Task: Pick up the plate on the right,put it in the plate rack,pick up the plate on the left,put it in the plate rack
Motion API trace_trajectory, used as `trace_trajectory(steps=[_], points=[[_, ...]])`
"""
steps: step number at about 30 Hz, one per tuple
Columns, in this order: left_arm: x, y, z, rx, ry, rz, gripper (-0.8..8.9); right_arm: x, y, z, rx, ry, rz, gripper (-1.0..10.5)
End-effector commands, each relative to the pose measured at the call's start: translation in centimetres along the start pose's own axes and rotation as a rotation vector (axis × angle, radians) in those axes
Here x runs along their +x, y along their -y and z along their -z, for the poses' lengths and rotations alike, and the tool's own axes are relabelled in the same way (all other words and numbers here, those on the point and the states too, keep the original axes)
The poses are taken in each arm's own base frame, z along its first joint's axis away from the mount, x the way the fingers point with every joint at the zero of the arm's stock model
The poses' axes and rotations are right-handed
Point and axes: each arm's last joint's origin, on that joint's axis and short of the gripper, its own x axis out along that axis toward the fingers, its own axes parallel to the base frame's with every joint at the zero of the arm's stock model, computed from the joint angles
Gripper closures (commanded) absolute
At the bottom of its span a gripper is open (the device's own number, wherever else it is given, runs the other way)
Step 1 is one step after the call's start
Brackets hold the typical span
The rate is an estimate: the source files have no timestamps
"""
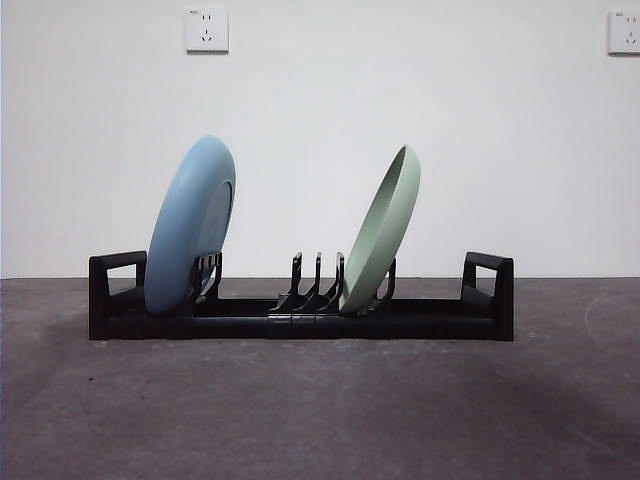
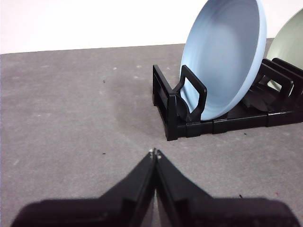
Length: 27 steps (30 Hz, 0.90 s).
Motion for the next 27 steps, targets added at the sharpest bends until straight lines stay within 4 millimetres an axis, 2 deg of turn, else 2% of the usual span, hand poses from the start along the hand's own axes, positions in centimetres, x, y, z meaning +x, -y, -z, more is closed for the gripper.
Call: trace_trajectory(steps=[1,11,27], points=[[0.1,0.0,0.4,-0.011,-0.012,0.002,8.17,0.5,0.0,1.7,0.017,0.033,0.006,9.5],[0.1,0.0,0.4,-0.011,-0.013,0.002,8.17,1.7,-0.1,6.3,0.094,-0.017,0.004,9.5],[0.1,0.0,0.4,-0.011,-0.013,0.002,8.17,1.7,0.0,6.5,0.18,-0.035,0.019,9.5]])
